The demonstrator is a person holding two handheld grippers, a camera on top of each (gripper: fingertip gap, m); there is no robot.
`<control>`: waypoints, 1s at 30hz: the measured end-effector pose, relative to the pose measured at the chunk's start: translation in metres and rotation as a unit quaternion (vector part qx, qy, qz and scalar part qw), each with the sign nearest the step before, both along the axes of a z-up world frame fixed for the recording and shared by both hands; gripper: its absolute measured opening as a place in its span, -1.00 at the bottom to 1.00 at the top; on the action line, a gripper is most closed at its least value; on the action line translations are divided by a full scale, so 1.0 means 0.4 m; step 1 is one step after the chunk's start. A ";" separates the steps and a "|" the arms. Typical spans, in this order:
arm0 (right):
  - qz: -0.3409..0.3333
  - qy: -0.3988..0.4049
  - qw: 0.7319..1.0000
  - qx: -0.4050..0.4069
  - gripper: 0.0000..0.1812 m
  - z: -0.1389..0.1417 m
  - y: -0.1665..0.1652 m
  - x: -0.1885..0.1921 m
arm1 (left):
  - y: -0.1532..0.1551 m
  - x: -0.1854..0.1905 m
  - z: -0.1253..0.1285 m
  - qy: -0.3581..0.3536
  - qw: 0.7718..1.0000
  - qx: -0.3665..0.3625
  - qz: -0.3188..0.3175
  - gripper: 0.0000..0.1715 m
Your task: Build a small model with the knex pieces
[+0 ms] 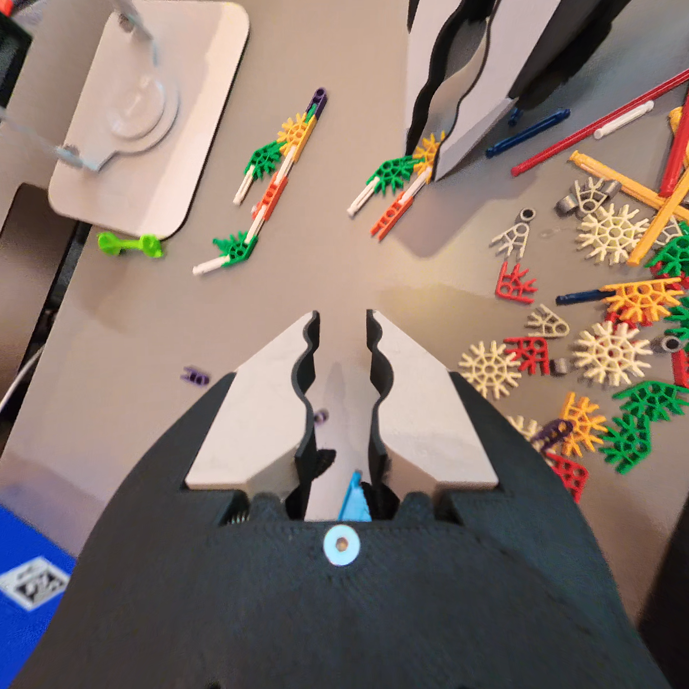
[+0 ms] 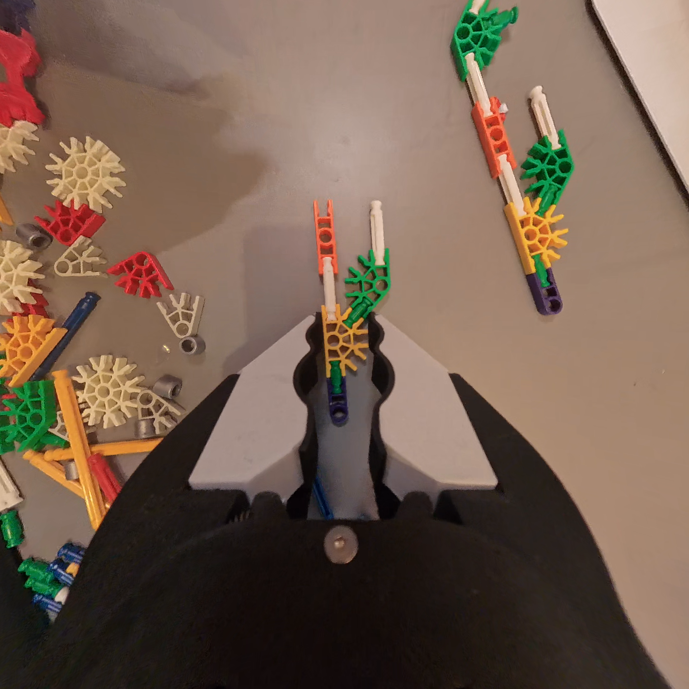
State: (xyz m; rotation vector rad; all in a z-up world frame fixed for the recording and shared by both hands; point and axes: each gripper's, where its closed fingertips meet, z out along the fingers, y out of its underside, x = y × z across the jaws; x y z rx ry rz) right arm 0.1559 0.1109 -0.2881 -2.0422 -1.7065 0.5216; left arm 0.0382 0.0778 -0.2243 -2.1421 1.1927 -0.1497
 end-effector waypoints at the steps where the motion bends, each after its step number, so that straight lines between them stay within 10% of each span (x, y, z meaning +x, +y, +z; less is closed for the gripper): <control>1: 0.011 -0.002 1.000 0.001 -0.77 0.000 0.001 -0.001 | -0.012 -0.020 0.009 -0.001 1.000 0.005 0.011 -0.74; 9: 0.139 -0.047 0.989 0.011 -0.77 -0.001 0.018 0.037 | -0.182 -0.142 -0.002 -0.009 0.994 -0.074 0.079 -0.71; 16: 0.121 -0.041 0.992 -0.016 -0.55 0.014 0.005 0.067 | -0.300 -0.154 -0.058 0.025 0.991 -0.124 0.049 -0.74; 30: 0.077 0.001 0.995 -0.070 -0.90 0.096 -0.274 0.236 | -0.335 0.066 -0.081 -0.018 0.989 -0.137 -0.055 -0.74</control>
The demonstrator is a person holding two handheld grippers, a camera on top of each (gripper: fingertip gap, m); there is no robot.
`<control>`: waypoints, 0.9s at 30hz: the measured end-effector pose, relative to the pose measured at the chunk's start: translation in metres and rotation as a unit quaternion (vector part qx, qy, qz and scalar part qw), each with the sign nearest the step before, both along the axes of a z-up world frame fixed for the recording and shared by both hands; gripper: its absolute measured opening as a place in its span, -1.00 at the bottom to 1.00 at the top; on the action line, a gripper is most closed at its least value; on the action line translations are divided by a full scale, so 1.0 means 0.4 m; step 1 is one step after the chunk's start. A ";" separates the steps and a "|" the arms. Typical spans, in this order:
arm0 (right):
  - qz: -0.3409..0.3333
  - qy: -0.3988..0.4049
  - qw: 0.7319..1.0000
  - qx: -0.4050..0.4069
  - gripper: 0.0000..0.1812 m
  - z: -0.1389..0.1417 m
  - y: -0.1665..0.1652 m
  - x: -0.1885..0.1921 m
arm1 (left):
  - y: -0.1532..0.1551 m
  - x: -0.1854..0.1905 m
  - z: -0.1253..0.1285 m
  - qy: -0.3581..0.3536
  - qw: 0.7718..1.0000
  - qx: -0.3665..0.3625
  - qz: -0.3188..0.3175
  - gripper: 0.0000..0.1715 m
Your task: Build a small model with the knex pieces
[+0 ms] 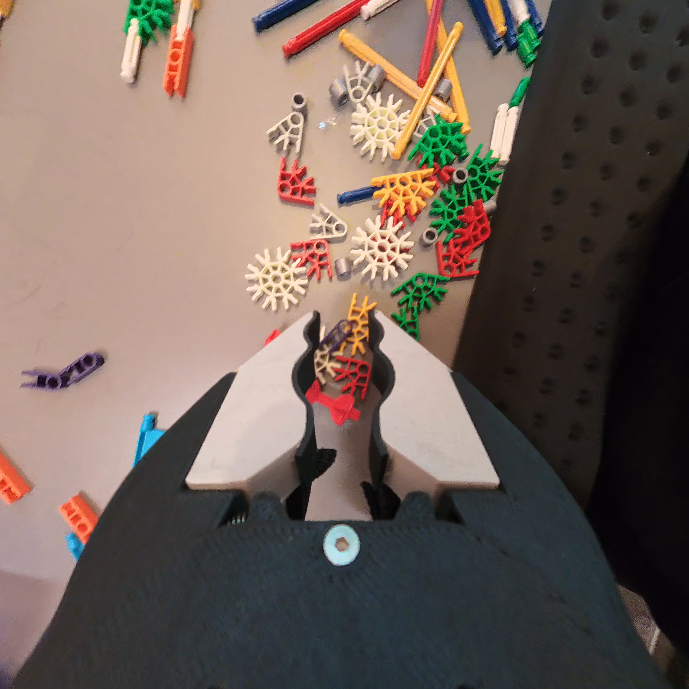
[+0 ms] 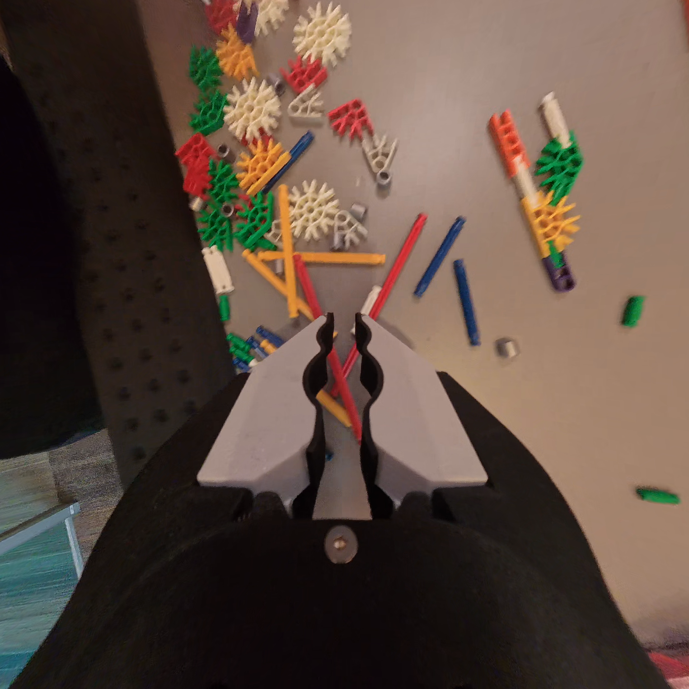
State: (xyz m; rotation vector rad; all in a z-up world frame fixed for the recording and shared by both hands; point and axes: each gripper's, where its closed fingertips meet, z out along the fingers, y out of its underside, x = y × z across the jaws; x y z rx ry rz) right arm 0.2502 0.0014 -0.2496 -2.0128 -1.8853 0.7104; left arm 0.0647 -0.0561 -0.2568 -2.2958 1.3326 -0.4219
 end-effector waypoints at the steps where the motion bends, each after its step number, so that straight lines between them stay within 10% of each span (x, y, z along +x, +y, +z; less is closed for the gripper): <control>1: 0.002 -0.007 1.000 -0.006 -0.92 -0.006 -0.027 0.017 | -0.001 0.016 -0.001 -0.006 1.000 -0.002 -0.007 -0.72; 7: -0.031 -0.039 0.999 -0.005 -0.92 -0.045 -0.089 0.103 | 0.004 0.078 0.000 -0.021 0.999 0.005 -0.039 -0.73; 27: -0.161 0.002 0.986 0.046 -0.90 -0.080 0.031 -0.027 | 0.039 0.055 0.020 -0.043 0.998 0.036 -0.014 -0.72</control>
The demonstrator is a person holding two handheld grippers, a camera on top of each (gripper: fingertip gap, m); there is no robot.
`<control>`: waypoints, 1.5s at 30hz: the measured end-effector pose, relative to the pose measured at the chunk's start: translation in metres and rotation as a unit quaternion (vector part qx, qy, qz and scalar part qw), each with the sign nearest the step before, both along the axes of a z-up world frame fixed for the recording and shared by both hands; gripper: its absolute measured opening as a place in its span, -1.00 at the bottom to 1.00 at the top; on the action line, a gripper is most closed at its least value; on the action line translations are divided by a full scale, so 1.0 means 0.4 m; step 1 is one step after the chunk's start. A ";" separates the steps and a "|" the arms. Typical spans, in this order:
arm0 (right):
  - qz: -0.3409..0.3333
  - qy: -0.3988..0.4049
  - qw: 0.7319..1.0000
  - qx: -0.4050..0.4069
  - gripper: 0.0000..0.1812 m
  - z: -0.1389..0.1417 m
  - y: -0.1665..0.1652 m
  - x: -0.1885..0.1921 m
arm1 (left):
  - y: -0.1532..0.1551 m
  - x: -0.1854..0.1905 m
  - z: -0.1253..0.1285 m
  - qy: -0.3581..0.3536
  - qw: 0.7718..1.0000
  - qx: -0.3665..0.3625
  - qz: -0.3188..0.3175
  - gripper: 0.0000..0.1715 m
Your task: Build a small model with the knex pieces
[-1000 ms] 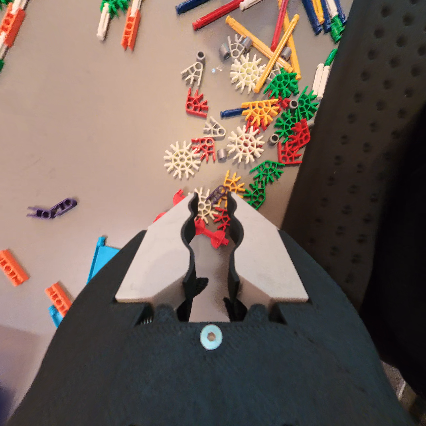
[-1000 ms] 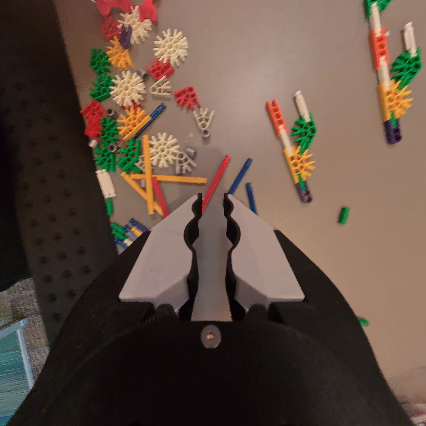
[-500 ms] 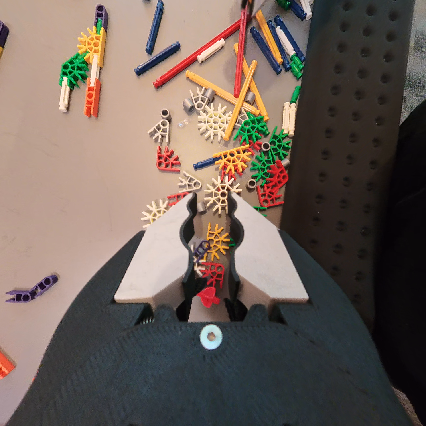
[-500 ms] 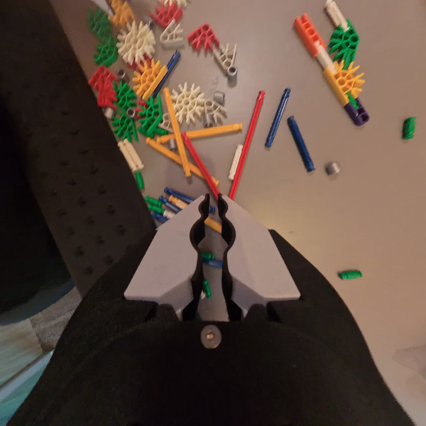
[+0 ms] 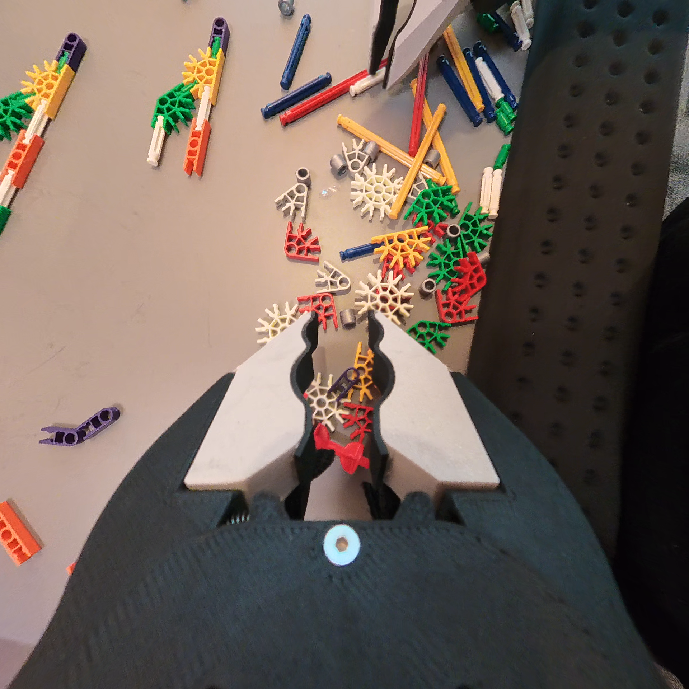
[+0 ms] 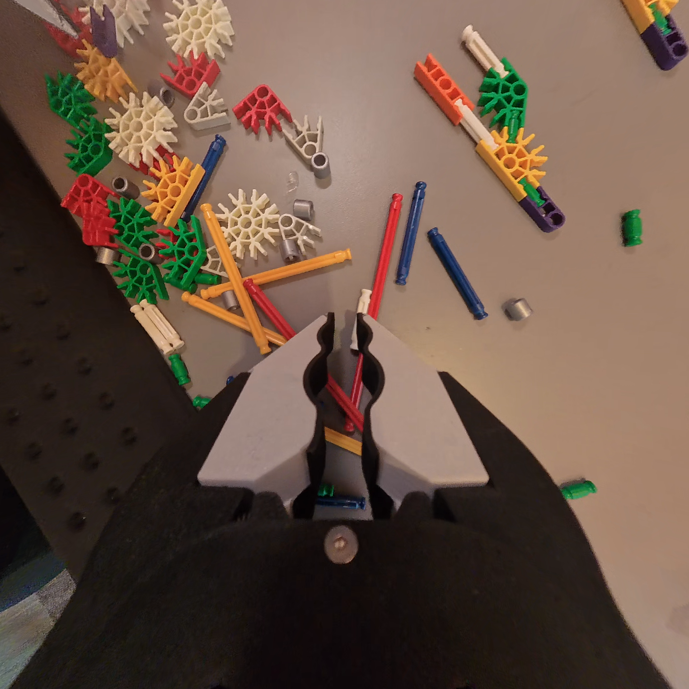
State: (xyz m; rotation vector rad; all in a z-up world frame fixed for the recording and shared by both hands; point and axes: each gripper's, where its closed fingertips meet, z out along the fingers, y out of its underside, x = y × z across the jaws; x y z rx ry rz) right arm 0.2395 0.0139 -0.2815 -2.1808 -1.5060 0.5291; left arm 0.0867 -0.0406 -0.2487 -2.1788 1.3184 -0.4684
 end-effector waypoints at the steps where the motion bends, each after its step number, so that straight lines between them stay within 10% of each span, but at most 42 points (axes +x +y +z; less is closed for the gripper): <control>1: -0.002 0.000 1.000 0.000 -0.90 -0.001 0.001 -0.002 | 0.000 -0.002 0.000 0.000 1.000 0.000 -0.001 -0.72; 19: -0.049 -0.006 0.999 0.010 -0.98 -0.015 -0.008 0.009 | 0.034 0.038 0.011 -0.021 0.999 0.015 -0.028 -0.74; 31: 0.159 0.055 0.983 0.077 -0.97 0.157 -0.032 -0.146 | 0.100 0.224 0.091 -0.090 0.987 0.077 -0.107 -0.76; 45: 0.241 0.068 0.965 0.070 -0.97 0.173 -0.032 -0.185 | 0.103 0.200 0.076 -0.128 0.988 0.032 -0.076 -0.96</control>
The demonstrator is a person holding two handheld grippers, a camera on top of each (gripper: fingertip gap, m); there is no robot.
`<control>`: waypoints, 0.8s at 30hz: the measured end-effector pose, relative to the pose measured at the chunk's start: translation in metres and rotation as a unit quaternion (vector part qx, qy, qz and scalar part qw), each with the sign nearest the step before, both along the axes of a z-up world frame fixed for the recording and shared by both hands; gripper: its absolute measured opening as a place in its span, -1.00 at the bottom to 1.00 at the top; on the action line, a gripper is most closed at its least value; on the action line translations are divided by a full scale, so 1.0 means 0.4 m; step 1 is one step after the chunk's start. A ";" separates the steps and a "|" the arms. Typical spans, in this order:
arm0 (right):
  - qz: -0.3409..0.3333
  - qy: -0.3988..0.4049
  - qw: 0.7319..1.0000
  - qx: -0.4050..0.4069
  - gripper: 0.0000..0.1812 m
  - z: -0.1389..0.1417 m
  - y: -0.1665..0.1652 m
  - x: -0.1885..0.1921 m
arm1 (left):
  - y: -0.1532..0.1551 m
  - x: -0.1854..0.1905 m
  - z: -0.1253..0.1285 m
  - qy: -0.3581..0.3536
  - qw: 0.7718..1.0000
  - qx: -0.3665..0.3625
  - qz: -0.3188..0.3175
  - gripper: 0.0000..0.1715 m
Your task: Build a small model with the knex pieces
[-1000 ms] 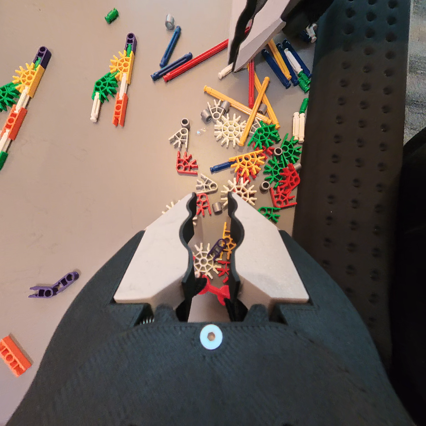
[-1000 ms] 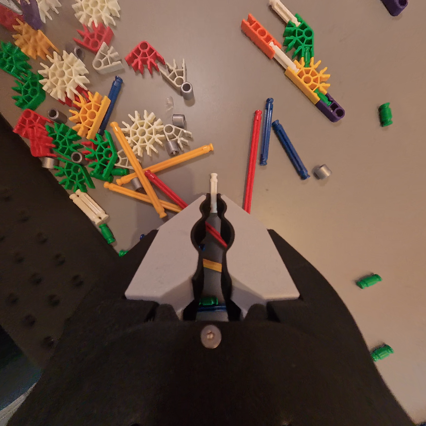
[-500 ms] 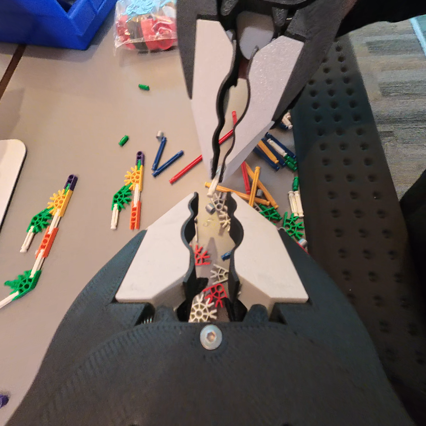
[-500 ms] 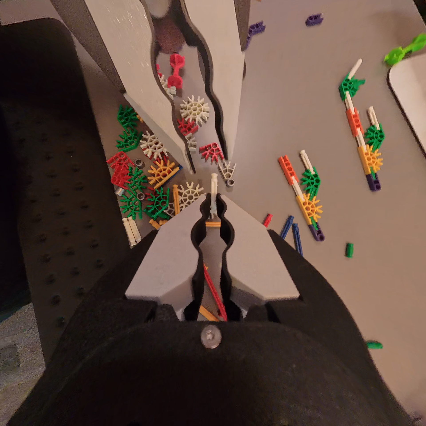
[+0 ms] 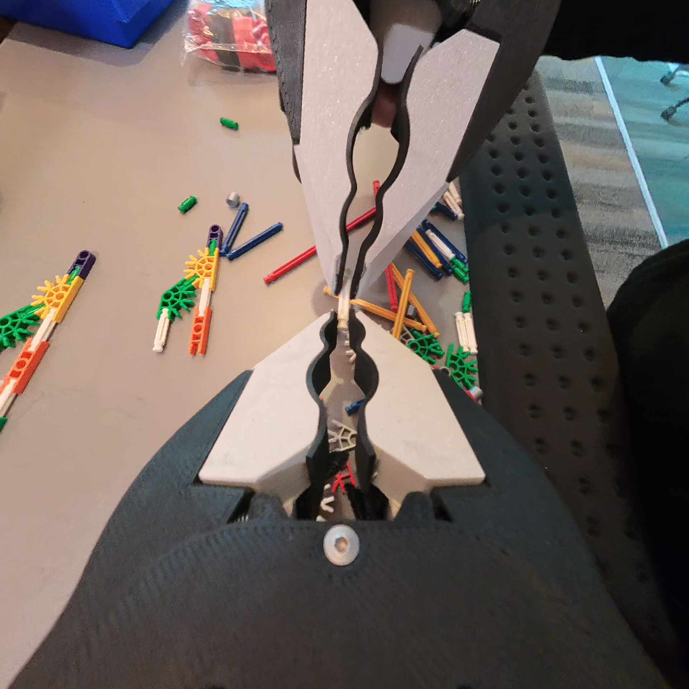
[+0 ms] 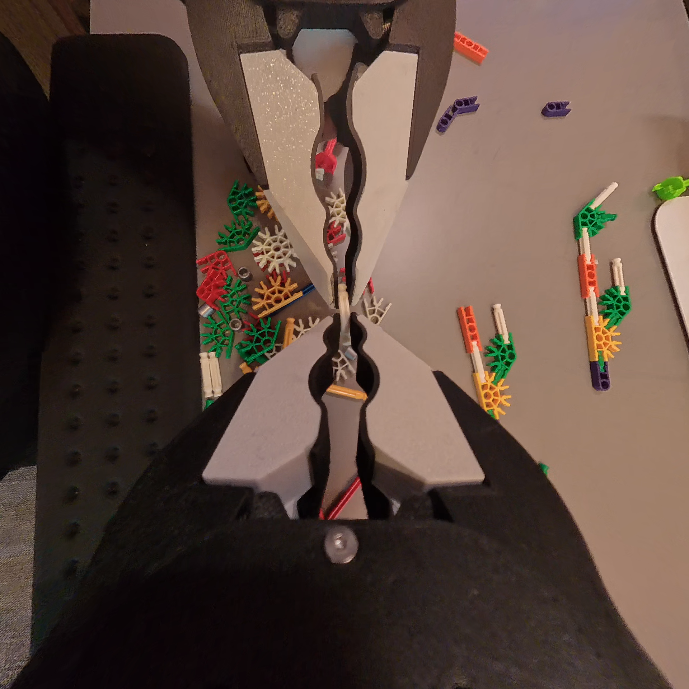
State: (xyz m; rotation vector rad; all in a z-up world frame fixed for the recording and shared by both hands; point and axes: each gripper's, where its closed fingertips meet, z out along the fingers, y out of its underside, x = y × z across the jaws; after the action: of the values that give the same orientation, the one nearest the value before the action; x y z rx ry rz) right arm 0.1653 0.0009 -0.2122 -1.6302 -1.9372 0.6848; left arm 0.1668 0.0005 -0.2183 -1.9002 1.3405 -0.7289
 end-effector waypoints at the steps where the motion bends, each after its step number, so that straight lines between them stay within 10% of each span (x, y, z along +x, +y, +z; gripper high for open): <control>1: 0.002 0.003 1.000 -0.003 -0.97 0.001 0.006 -0.005 | 0.005 -0.004 0.002 -0.005 1.000 -0.001 0.006 -0.96; 9: -0.018 0.028 0.998 -0.046 -0.71 0.001 0.084 -0.044 | 0.080 -0.061 -0.002 -0.013 0.998 -0.006 0.068 -0.96; 24: -0.039 -0.019 0.999 -0.027 -1.00 -0.113 0.253 -0.070 | 0.218 -0.138 -0.141 0.100 0.992 0.010 0.077 -0.96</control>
State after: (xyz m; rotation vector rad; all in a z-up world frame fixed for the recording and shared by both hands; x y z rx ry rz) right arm 0.1375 0.1019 -0.2573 -1.7539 -1.8847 0.6852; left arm 0.1116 0.0876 -0.2746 -2.0765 1.2967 -0.4570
